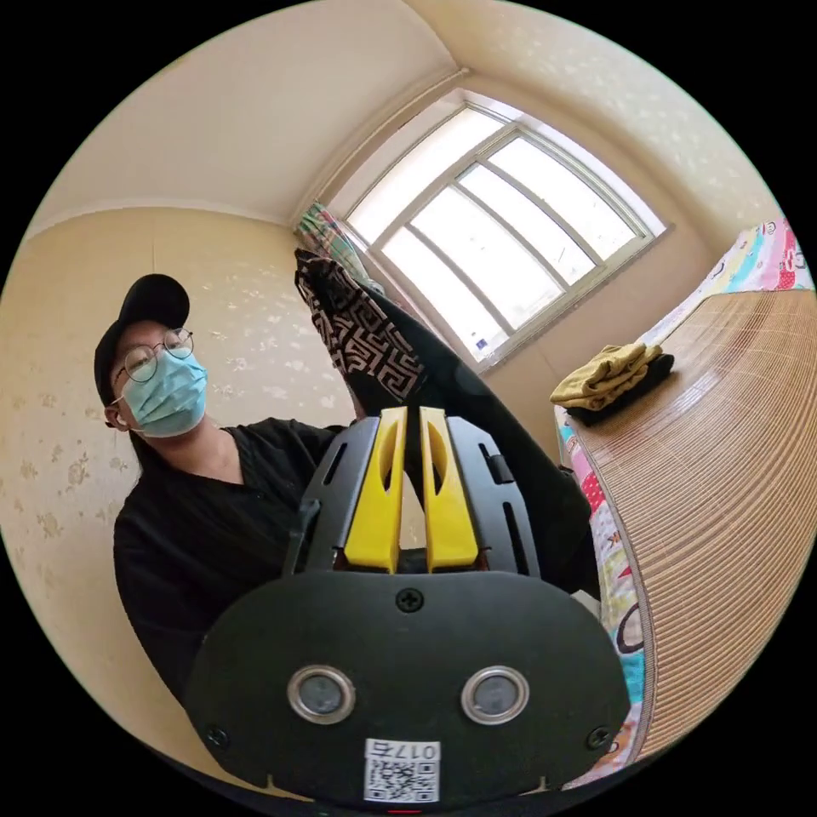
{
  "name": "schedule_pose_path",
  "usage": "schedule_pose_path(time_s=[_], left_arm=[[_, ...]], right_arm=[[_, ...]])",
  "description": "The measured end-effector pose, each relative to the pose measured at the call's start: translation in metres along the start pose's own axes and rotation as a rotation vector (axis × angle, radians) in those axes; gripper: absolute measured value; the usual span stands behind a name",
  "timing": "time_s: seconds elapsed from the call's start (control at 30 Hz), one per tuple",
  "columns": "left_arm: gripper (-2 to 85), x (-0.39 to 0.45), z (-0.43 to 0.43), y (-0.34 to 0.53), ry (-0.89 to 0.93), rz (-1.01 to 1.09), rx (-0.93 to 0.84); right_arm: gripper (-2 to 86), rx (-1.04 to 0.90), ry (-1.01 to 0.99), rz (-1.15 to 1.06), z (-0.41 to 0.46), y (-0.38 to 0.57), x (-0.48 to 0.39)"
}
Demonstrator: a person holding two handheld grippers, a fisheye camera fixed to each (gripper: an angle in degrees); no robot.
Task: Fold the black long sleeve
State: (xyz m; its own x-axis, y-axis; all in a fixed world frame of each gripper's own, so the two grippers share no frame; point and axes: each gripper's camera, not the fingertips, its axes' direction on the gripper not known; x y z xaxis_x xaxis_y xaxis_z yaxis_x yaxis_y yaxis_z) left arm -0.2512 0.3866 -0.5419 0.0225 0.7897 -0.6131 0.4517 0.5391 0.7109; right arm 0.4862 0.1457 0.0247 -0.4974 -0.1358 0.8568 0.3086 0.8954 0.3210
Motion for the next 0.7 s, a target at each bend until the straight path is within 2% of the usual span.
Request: schedule_pose_path(time_s=[0.07,0.17,0.23,0.3,0.33,0.37,0.47,0.57,0.63,0.7], left_arm=[[-0.5,-0.002,0.01,-0.001,0.049,-0.002,-0.022],[-0.4,-0.007,0.021,-0.001,0.061,-0.009,-0.057],[-0.4,-0.014,0.023,-0.003,0.023,-0.014,-0.077],[-0.4,-0.022,0.021,-0.005,0.009,-0.022,-0.086],[-0.3,-0.029,0.019,-0.008,0.006,-0.028,-0.088],[-0.3,-0.032,0.018,-0.009,0.006,-0.03,-0.089],[-0.3,-0.049,0.011,-0.016,0.016,-0.047,-0.087],[-0.3,-0.067,0.0,-0.021,-0.02,-0.07,-0.065],[-0.3,-0.08,-0.013,-0.024,-0.087,-0.068,-0.027],[-0.3,-0.091,-0.024,-0.027,-0.102,-0.08,-0.004]], right_arm=[[13.2,-0.033,-0.076,0.068,0.018,0.002,0.024],[13.6,-0.082,-0.252,0.12,0.064,0.018,0.057],[13.0,-0.139,-0.454,0.152,0.104,0.03,0.076],[10.5,-0.141,-0.62,0.119,0.122,0.038,0.077],[6.0,-0.121,-0.686,0.083,0.125,0.041,0.075],[3.7,-0.107,-0.696,0.065,0.124,0.042,0.073],[2.1,-0.059,-0.586,0.005,0.104,0.038,0.059],[1.4,0.011,-0.359,-0.044,0.073,0.026,0.033],[1.1,0.154,-0.05,-0.072,0.043,0.014,-0.006],[0.9,0.282,0.153,-0.137,0.028,0.005,-0.05]])
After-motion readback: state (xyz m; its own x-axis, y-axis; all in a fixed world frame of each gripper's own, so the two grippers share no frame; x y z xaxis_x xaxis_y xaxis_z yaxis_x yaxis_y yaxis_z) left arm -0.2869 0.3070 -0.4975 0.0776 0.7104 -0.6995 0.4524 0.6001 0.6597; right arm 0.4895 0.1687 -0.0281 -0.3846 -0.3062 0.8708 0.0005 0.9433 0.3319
